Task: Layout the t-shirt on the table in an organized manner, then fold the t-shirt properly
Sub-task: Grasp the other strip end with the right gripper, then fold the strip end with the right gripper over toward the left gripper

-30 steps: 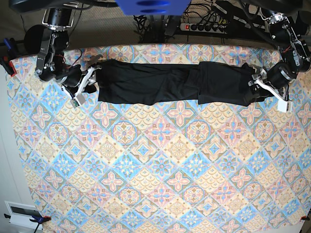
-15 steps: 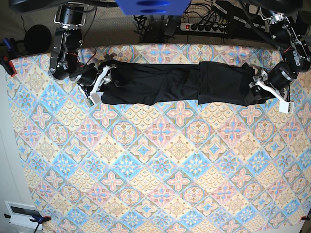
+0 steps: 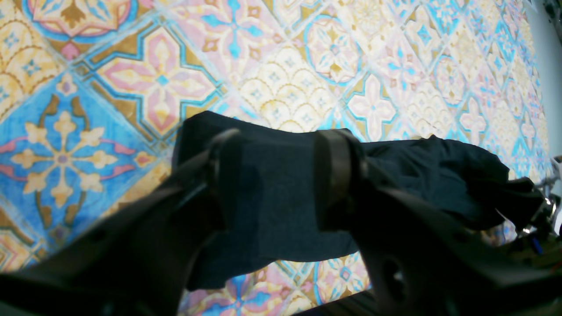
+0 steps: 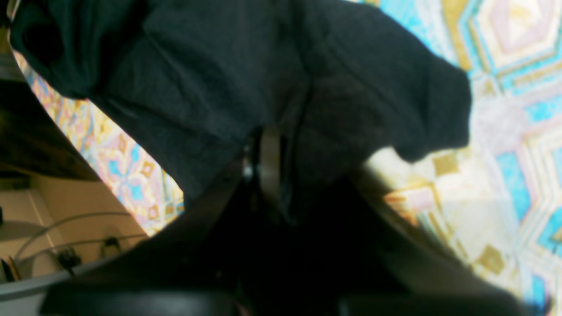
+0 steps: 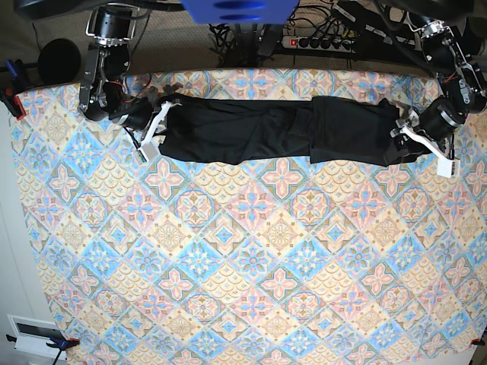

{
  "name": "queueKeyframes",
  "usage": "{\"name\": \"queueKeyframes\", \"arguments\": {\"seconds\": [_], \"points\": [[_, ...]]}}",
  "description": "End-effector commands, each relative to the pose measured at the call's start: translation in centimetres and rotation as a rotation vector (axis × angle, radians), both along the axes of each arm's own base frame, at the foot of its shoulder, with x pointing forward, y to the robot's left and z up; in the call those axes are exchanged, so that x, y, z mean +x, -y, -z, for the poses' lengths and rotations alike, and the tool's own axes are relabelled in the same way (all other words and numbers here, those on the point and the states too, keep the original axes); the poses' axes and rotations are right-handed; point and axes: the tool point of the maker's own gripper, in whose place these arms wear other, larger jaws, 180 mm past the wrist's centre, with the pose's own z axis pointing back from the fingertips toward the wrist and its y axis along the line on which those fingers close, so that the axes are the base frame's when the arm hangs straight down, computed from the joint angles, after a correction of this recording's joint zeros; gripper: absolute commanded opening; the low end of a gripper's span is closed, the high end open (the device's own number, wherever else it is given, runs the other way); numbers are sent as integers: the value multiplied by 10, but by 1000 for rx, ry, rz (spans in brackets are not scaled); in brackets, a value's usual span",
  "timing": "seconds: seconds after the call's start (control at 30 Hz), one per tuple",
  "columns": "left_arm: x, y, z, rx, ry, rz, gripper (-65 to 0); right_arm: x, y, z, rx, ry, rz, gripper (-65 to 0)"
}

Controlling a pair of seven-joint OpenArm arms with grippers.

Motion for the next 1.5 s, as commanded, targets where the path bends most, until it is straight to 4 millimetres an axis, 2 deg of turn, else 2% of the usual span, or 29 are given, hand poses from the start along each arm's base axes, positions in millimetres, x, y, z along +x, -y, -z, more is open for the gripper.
{"name": "queueKeyframes", "arguments": {"seconds": [0.0, 0.07, 0.1, 0.17, 0.4, 0.6, 0.73, 0.83, 0.9, 0.97, 1.07, 1.2, 1.37, 1.47], "points": [[7, -5, -13, 16, 48, -2, -386, -2, 14, 4, -61, -16, 2, -650], [6, -5, -13, 15, 46, -3, -392, -1, 23, 8, -59, -26, 32, -650], [6, -4, -12, 18, 41, -1, -409, 16, 30, 1, -58, 5, 55, -650], [5, -7, -7, 45, 24, -5, -462, 38, 47, -7, -74, 35, 80, -650], [-2, -17, 9, 139, -37, -33, -642, 69, 99, -19, -139, 85, 131, -650], [-3, -7, 19, 164, -68, 6, -645, 93, 139, -30, -171, 116, 184, -650], [-3, 1, 23, 133, -67, -1, -645, 105, 157, -43, -201, 142, 197, -650], [-4, 11, 28, 107, -72, 5, -645, 105, 163, -47, -220, 146, 193, -650], [-5, 28, 40, 78, -102, 45, -645, 109, 161, -56, -233, 177, 180, -650], [2, 43, 47, 47, -96, 72, -645, 116, 156, -73, -251, 234, 158, -650], [6, 59, 67, -2, -107, 85, -645, 121, 137, -92, -283, 297, 85, -650], [7, 78, 83, -45, -110, 102, -645, 104, 111, -88, -295, 308, 0, -650], [14, 99, 100, -80, -119, 125, -645, 101, 65, -110, -248, 403, -50, -650], [15, 109, 107, -76, -128, 135, -645, 99, 29, -121, -216, 455, -118, -650]]}}
